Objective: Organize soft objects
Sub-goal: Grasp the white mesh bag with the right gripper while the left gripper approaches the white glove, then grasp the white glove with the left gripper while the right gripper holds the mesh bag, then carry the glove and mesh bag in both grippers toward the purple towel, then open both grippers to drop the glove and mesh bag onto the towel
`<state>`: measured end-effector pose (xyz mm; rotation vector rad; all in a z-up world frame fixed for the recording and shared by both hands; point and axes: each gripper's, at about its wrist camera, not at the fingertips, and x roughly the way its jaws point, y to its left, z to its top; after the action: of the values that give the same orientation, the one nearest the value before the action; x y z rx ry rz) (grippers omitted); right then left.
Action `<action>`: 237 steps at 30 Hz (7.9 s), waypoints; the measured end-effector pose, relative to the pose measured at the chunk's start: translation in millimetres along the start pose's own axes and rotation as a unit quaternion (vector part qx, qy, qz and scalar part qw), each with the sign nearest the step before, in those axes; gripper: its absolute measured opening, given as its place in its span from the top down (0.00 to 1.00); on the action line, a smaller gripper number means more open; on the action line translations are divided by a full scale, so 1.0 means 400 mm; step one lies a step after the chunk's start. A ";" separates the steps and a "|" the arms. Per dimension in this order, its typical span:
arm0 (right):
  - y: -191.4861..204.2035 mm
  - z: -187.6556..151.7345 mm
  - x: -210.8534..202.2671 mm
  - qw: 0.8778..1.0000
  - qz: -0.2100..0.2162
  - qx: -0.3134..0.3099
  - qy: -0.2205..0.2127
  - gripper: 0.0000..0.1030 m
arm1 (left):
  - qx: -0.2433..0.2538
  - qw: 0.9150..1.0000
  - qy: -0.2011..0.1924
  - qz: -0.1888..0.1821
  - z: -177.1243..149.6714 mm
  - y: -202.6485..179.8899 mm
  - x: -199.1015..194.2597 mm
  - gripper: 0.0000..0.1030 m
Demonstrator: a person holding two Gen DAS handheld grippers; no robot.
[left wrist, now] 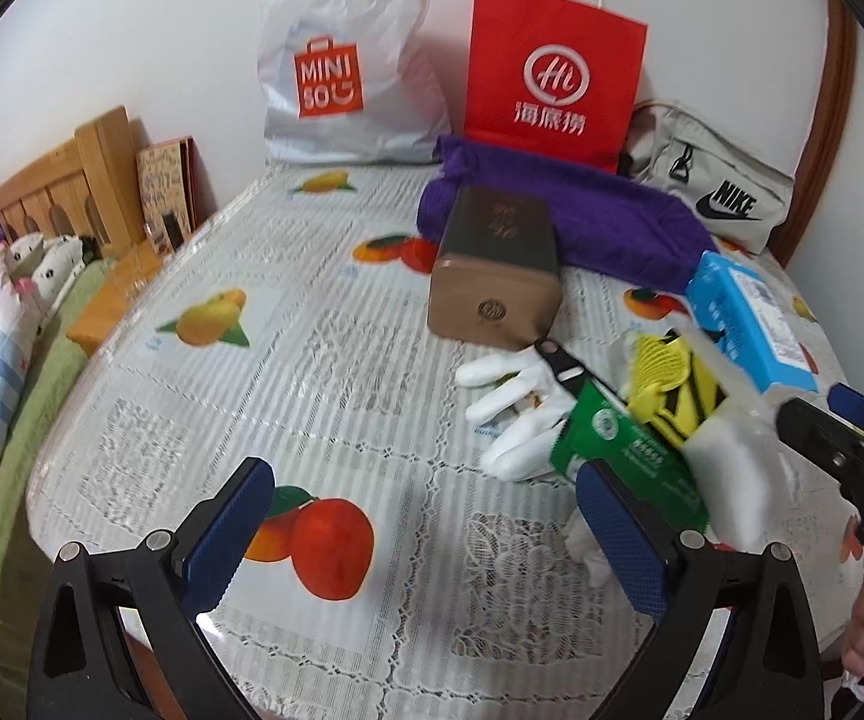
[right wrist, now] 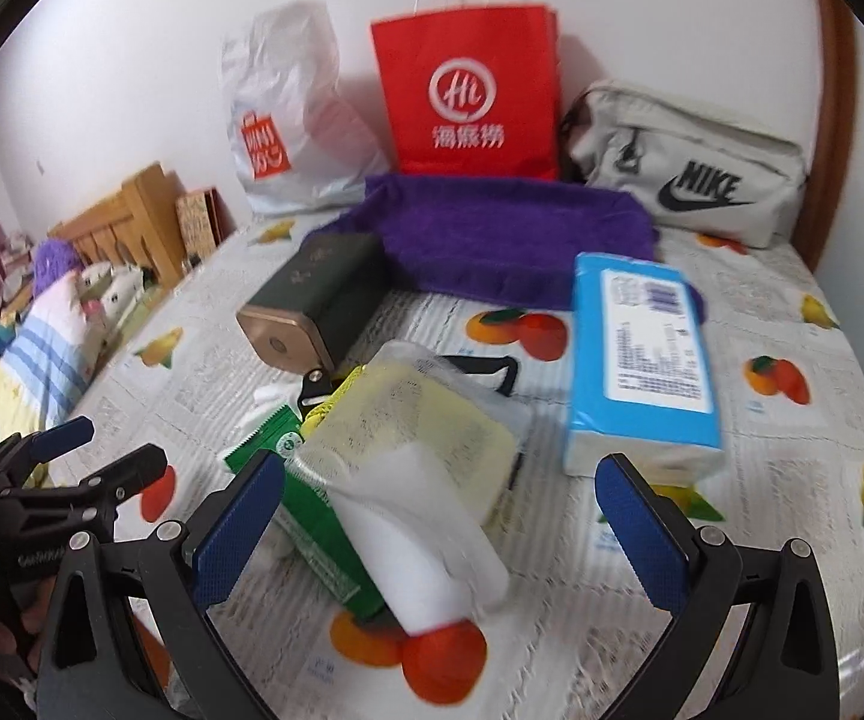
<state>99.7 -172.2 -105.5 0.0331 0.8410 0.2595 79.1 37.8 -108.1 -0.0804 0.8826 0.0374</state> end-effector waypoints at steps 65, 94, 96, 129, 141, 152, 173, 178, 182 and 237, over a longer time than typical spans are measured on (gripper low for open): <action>-0.212 -0.156 -0.056 1.000 -0.010 0.019 0.011 0.88 | 0.007 0.998 0.003 -0.058 0.065 0.021 0.143 0.20; -0.245 -0.172 -0.013 0.999 -0.025 0.036 0.024 0.93 | 0.048 0.990 -0.002 -0.136 0.081 -0.005 0.130 0.87; -0.246 -0.166 -0.025 0.999 -0.022 0.038 0.018 0.93 | 0.036 0.990 -0.008 -0.136 0.086 0.005 0.115 0.87; -0.211 -0.042 -0.153 0.998 -0.011 0.033 -0.045 0.93 | 0.021 0.983 -0.097 -0.154 0.206 0.008 -0.128 0.88; -0.228 0.044 -0.145 0.998 -0.020 0.026 -0.050 0.93 | 0.007 0.984 -0.107 -0.141 0.279 0.019 -0.130 0.88; -0.231 0.143 -0.103 0.998 -0.022 0.010 -0.054 0.93 | 0.004 0.985 -0.105 -0.139 0.371 0.009 -0.096 0.88; -0.304 0.332 0.081 0.999 -0.029 0.016 -0.042 0.93 | 0.017 0.984 -0.088 -0.152 0.570 -0.073 0.080 0.88; -0.326 0.362 0.133 0.998 -0.037 0.020 -0.038 0.93 | 0.022 0.984 -0.078 -0.158 0.614 -0.095 0.137 0.88; -0.337 0.385 0.181 0.999 -0.041 0.022 -0.029 0.93 | 0.024 0.984 -0.071 -0.162 0.647 -0.105 0.182 0.88; -0.313 0.427 0.301 0.996 -0.069 0.023 0.045 0.19 | 0.036 0.994 0.000 -0.107 0.611 -0.109 0.318 0.35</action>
<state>329.8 -251.8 -96.0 0.0058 0.9352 0.1130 350.8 15.4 -49.6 -0.1067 0.8698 -0.1946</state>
